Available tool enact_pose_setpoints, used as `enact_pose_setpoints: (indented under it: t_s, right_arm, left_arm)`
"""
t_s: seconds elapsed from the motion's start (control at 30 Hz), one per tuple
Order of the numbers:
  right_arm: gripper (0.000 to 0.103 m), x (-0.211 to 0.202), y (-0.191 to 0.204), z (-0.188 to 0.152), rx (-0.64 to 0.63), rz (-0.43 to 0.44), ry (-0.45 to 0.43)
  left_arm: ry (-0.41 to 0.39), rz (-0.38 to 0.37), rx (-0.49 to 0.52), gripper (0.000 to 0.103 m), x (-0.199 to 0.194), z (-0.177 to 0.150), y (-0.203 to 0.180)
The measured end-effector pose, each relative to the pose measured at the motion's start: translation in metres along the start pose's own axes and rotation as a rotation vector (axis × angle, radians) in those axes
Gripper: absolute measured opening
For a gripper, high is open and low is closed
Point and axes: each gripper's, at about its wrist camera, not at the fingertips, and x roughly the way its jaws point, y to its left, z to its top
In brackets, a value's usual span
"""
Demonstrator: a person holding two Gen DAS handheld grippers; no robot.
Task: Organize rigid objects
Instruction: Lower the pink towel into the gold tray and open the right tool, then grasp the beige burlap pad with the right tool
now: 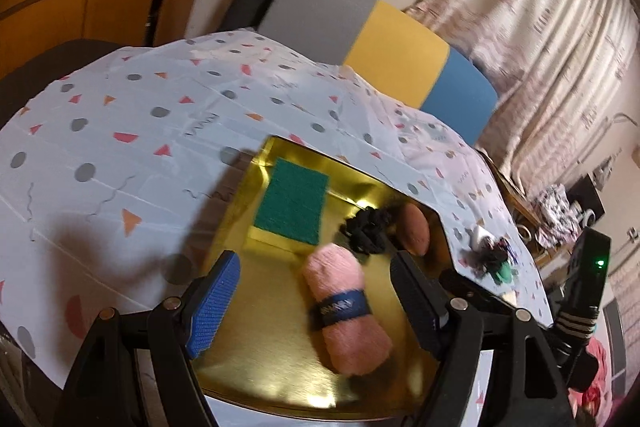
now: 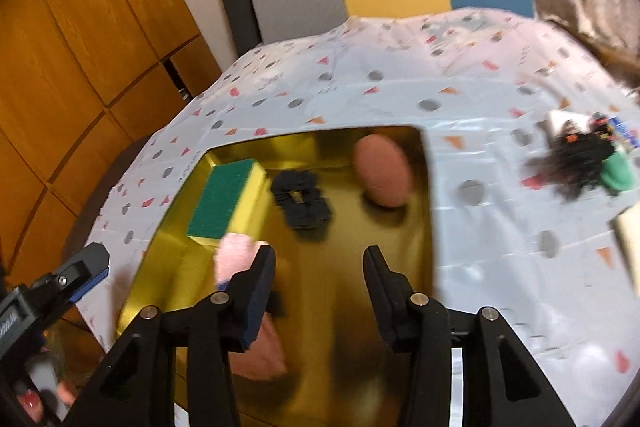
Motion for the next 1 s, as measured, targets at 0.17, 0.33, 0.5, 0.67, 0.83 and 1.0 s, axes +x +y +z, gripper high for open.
enact_pose_setpoints:
  t_s: [0.17,0.33,0.5,0.67,0.83,1.0]
  right_arm:
    - [0.058,-0.029,-0.042,-0.011,-0.012,-0.101,-0.042]
    - [0.072,-0.044,-0.096,-0.028,0.047,-0.177,-0.024]
    - [0.077,-0.055,-0.162,-0.054,0.130,-0.279,0.021]
    - [0.089,-0.076,-0.230,-0.057,0.163,-0.409,-0.003]
    - [0.103,-0.088,-0.288,-0.035,0.215,-0.480,-0.067]
    - [0.103,-0.056,-0.311,-0.018,0.152,-0.438,0.045]
  left_arm:
    - [0.042,-0.060,0.081,0.079,0.010,-0.016,-0.031]
    - [0.075,-0.123,0.168,0.079,0.016,-0.035,-0.064]
    - [0.122,-0.176,0.257,0.079,0.023,-0.058,-0.095]
    - [0.168,-0.189,0.289,0.079,0.028,-0.071,-0.110]
    - [0.177,-0.198,0.296,0.079,0.027,-0.074,-0.125]
    - [0.205,-0.208,0.322,0.079,0.028,-0.081,-0.144]
